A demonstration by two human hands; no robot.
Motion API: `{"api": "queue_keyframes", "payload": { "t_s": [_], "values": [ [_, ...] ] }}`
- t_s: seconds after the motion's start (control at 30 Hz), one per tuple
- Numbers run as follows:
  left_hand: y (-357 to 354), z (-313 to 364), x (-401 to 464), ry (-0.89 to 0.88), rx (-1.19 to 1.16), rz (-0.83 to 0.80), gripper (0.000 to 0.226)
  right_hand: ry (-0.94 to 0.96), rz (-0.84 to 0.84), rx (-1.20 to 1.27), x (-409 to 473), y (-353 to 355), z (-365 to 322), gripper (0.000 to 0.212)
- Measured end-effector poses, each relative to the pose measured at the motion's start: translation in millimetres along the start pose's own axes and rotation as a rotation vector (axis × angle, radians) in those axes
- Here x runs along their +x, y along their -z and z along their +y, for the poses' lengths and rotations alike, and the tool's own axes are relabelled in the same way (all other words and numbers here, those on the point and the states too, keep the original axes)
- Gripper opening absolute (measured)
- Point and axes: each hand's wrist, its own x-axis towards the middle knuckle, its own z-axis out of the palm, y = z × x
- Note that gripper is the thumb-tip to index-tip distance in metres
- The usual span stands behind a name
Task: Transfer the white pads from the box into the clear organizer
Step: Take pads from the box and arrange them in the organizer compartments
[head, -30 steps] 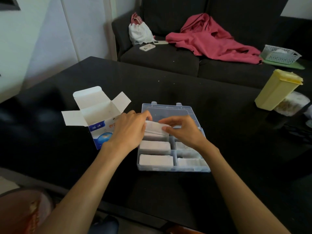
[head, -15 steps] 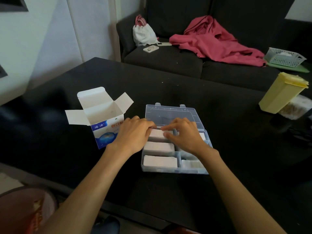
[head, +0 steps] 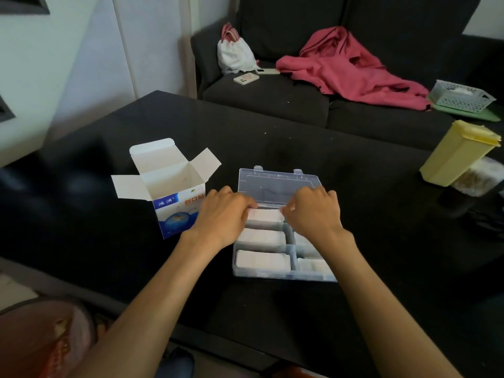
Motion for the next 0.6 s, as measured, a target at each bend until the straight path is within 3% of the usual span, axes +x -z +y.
{"api": "queue_keyframes", "payload": {
  "t_s": [0.1,0.4,0.5,0.6],
  "values": [
    [-2.2,-0.8,1.2,-0.007,0.000,0.009,0.033,0.005,-0.003,-0.077,-1.9,0.5,-5.8,0.026],
    [-5.1,-2.9,3.0,-0.007,0.010,-0.005,0.032,-0.051,-0.025,0.039,6.1,-0.6,-0.5,0.037],
    [-6.3,-3.5,3.9,-0.008,-0.009,-0.011,0.030,-0.041,-0.076,0.063,7.6,-4.1,-0.7,0.033],
    [-2.6,-7.0,4.0,0.035,-0.133,-0.057,0.030,-0.107,-0.088,0.242,14.2,3.7,13.2,0.021]
  ]
}}
